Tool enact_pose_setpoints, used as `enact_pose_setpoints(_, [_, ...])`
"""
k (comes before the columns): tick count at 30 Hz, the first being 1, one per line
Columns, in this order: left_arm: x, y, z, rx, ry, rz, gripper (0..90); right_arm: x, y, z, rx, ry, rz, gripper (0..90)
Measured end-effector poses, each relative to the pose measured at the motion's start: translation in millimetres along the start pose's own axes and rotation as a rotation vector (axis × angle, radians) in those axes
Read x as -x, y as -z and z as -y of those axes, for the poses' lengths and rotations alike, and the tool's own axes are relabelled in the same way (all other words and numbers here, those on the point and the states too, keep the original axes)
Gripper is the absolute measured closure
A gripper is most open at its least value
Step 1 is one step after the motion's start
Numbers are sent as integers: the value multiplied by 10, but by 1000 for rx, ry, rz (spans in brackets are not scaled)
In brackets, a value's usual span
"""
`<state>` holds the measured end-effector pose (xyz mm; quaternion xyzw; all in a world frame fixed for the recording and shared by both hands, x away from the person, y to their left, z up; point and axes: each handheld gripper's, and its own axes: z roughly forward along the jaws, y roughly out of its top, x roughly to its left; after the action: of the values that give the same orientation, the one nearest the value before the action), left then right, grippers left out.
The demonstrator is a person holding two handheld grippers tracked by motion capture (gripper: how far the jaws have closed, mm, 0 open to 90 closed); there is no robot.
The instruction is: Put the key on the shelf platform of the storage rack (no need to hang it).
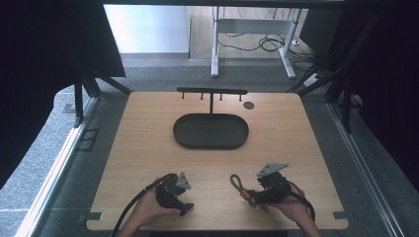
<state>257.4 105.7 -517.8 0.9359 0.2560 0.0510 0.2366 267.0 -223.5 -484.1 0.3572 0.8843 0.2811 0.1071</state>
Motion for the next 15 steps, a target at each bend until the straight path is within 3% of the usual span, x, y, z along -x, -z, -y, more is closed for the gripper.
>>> enact_pose_setpoints(15, [15, -11, -12, -8, -9, 4, 230, -18, -37, -8, -13, 5, -4, 385])
